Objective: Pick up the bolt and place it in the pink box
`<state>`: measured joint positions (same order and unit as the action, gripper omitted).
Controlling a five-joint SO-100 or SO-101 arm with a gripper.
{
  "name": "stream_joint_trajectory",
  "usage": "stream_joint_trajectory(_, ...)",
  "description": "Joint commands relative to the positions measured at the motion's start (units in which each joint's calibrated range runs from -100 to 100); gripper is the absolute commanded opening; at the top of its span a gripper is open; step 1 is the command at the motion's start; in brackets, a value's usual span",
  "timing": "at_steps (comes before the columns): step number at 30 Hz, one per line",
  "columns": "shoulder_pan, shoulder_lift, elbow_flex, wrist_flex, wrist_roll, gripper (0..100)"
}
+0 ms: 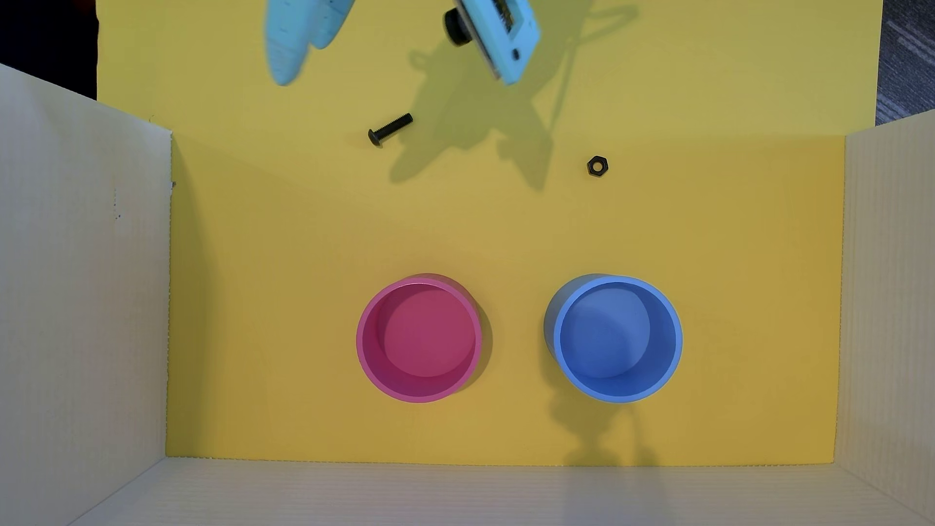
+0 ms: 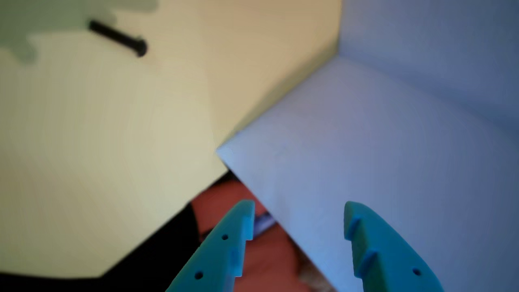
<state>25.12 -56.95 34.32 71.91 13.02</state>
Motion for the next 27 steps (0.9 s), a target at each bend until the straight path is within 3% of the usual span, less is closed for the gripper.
stream_joint_trajectory(1, 0.19, 0.38, -0.09, 3.21, 5.56, 16)
stream_joint_trajectory(8, 0.27, 0.47, 12.67, 0.55, 10.19, 16)
stream_joint_trajectory(17, -0.1, 1.14, 25.6, -11.37, 10.61, 16)
stream_joint_trajectory(27, -0.1, 1.23, 33.83, -17.47, 13.53, 16)
